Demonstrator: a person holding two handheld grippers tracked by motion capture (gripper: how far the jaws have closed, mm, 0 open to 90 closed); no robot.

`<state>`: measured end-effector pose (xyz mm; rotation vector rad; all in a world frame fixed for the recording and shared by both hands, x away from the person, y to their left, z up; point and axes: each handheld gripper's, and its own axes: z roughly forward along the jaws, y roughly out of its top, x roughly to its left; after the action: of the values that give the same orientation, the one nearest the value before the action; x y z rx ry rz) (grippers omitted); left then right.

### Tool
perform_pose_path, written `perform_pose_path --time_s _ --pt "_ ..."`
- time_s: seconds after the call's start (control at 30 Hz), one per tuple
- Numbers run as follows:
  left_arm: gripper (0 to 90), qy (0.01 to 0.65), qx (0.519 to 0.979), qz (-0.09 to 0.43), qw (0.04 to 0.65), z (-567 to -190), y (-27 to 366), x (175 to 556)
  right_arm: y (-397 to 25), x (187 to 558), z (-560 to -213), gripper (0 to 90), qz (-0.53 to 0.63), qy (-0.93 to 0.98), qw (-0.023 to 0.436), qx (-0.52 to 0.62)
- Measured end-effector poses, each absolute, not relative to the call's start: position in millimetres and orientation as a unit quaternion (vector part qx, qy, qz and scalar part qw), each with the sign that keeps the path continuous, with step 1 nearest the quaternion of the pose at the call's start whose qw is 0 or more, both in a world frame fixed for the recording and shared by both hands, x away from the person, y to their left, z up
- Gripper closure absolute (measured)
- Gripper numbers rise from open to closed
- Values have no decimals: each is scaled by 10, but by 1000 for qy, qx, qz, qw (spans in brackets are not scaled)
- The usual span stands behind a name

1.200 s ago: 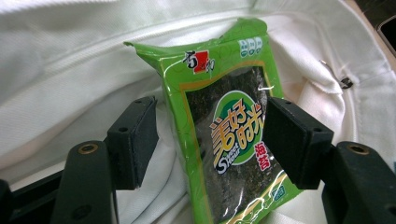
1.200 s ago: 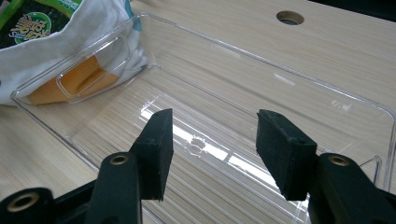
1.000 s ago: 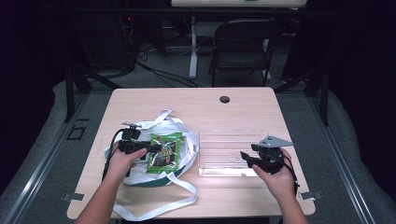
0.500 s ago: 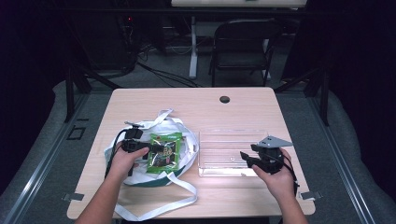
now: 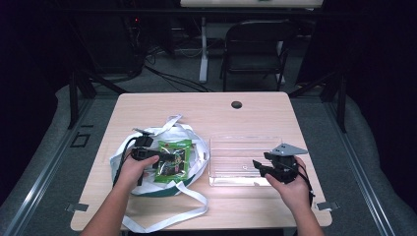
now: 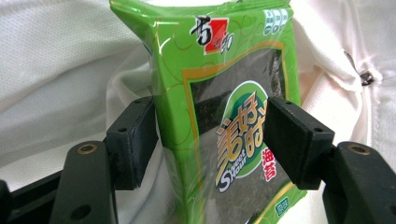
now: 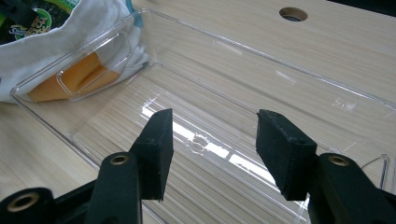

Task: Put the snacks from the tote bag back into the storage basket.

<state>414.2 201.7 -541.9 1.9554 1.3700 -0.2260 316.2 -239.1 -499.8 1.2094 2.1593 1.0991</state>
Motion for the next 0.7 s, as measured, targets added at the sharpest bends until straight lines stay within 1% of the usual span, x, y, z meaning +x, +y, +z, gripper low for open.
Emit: perform_pose_path --time_s 0.53,0.7 --pt "379 526 763 -106 362 -5448 1987 4138 -2388 3161 -4998 465 397 778 216 436" --pt "401 526 762 -102 363 -5449 1998 4137 -2391 3161 -4999 465 398 778 216 436"
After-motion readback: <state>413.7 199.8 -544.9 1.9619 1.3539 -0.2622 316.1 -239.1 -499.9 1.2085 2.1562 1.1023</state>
